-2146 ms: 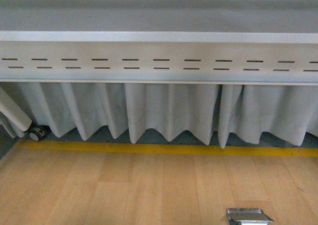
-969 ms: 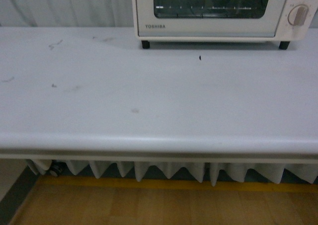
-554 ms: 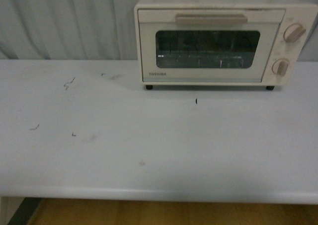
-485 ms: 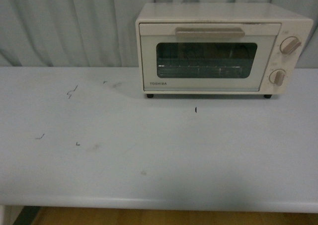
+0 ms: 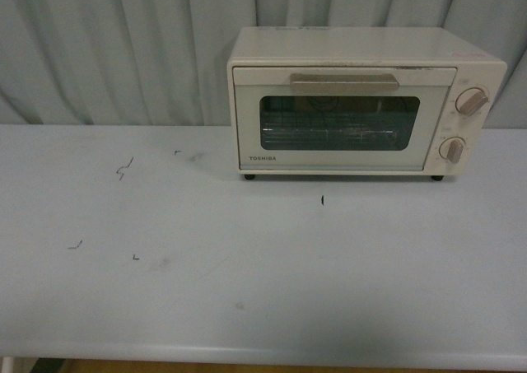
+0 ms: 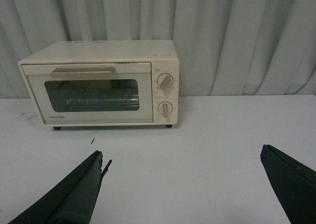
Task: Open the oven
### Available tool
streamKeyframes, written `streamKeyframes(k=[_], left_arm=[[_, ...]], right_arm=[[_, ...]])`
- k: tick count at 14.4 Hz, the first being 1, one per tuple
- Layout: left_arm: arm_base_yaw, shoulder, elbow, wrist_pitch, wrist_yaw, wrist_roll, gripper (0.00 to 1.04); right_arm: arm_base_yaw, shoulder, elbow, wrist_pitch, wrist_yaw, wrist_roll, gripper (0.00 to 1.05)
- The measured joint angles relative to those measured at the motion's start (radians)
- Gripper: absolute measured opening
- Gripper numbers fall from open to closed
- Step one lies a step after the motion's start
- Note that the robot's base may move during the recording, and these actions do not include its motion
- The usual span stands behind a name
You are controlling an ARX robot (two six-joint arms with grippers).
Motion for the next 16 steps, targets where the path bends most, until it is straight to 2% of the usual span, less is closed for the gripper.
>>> streamKeyframes(k=[16], left_arm=[[0.0,0.0,0.0,0.002,0.0,0.0,0.98]], right_arm=[[0.0,0.0,0.0,-0.001,0.0,0.0,0.98]])
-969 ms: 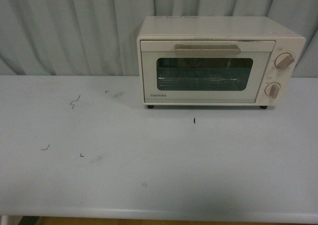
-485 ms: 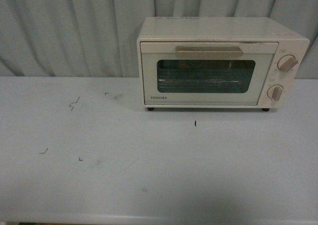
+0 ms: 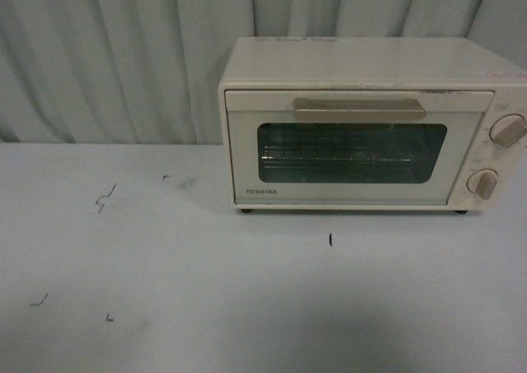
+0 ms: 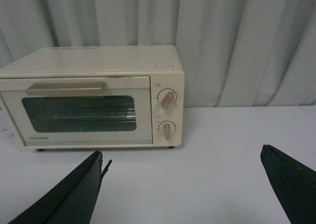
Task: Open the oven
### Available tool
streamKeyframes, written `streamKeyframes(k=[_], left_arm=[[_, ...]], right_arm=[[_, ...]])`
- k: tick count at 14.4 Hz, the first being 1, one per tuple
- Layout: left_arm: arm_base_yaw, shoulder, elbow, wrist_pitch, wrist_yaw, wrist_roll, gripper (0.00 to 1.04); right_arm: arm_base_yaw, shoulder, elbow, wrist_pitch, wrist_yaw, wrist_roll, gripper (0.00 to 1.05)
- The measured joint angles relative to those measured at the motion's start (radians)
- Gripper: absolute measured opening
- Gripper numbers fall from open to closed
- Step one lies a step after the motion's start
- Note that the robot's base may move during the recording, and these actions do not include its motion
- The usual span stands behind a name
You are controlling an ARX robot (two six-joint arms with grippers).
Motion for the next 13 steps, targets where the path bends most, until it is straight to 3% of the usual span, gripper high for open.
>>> streamKeyframes(k=[13], left_arm=[[0.0,0.0,0.0,-0.001,0.0,0.0,0.98]], right_arm=[[0.0,0.0,0.0,0.002,0.0,0.0,0.98]])
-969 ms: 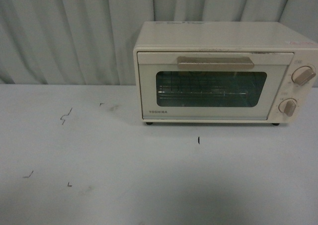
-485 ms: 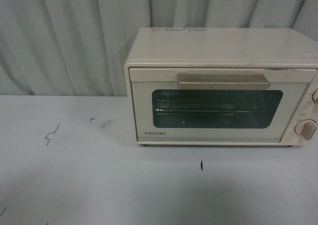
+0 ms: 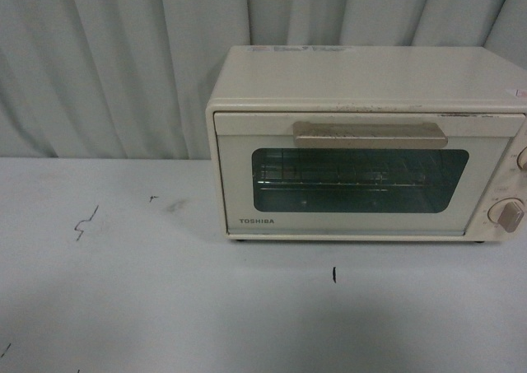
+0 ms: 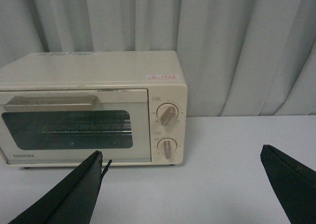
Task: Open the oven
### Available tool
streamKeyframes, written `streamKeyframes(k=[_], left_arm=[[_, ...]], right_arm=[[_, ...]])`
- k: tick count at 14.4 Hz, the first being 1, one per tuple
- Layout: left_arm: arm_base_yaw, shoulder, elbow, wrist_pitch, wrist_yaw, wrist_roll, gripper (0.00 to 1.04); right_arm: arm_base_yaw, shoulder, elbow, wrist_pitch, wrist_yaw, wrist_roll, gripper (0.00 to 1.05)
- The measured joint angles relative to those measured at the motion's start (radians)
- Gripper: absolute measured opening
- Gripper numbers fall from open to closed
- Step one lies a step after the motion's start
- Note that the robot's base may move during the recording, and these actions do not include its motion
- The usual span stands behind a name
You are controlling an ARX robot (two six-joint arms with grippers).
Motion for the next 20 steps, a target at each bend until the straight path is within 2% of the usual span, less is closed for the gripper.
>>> streamKeyframes(k=[7,8,9,10,11,12,13,16,17,19,20], left_arm=[[0.0,0.0,0.0,-0.002,0.0,0.0,0.98],[-0.004,0.019,0.028,-0.1,-0.013,-0.027,0.98],[0.009,0.223,0.172,-0.379,-0.013,-0.132,0.98],[0.052,0.369,0.298,-0.543,0.006,-0.251,0.98],[0.06,0.389,0.375,-0.632,0.024,-0.323,0.98],[0.014,0.393,0.443,-0.66,0.028,-0.396,0.98],[-0.078,0.428,0.487,-0.599,-0.006,-0.476,0.98],[-0.425,0.742,0.516,-0.383,-0.119,-0.709,0.98],[-0.535,0.859,0.526,-0.301,-0.13,-0.778,0.98],[-0.691,1.062,0.547,-0.164,-0.116,-0.888,0.98],[-0.723,1.145,0.547,-0.114,-0.109,-0.936,0.98]], right_arm=[[0.0,0.0,0.0,0.0,0.0,0.0,0.98],[0.0,0.0,0.0,0.0,0.0,0.0,0.98],[0.0,0.0,0.0,0.0,0.0,0.0,0.98],[0.0,0.0,0.0,0.001,0.0,0.0,0.98],[-0.001,0.0,0.0,-0.001,0.001,0.0,0.98],[0.0,0.0,0.0,0.0,0.0,0.0,0.98],[0.0,0.0,0.0,0.0,0.0,0.0,0.98],[0.0,0.0,0.0,0.0,0.0,0.0,0.98],[0.0,0.0,0.0,0.0,0.0,0.0,0.98],[0.0,0.0,0.0,0.0,0.0,0.0,0.98],[0.0,0.0,0.0,0.0,0.0,0.0,0.98]])
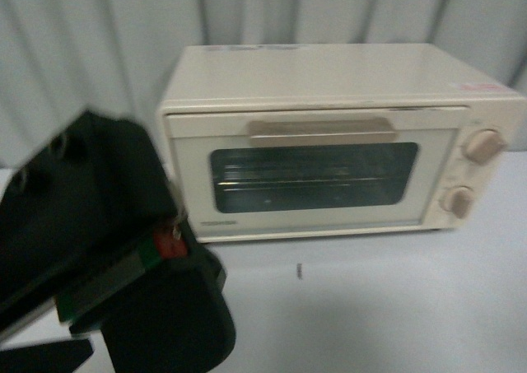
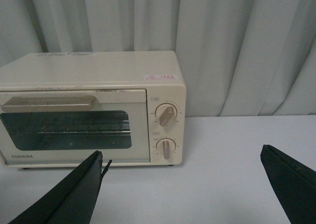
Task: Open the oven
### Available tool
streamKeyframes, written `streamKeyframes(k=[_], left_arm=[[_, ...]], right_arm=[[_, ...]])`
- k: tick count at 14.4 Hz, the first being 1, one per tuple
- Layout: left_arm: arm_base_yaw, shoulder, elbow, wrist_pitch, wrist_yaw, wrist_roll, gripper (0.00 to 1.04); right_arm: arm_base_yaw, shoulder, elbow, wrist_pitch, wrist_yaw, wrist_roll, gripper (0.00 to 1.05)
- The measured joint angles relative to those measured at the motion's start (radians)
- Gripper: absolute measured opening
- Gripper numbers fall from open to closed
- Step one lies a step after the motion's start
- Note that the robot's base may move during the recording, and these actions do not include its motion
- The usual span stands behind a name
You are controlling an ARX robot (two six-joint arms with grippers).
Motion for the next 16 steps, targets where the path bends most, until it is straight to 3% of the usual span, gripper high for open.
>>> streamKeyframes(k=[3,5,10,16], left_arm=[[-0.08,0.308,0.0,0.193,0.004,-0.16,0.98],[-0.021,0.4,0.039,0.253,0.002,-0.182,0.98],[0.057,0.645,0.163,0.304,0.016,-0.282,0.98],[0.018,0.745,0.274,0.304,0.023,-0.383,0.98]], right_arm=[[0.0,0.0,0.0,0.0,-0.001,0.0,0.98],[0.0,0.0,0.0,0.0,0.0,0.0,0.98],[0.0,0.0,0.0,0.0,0.0,0.0,0.98],[0.0,0.0,0.0,0.0,0.0,0.0,0.98]])
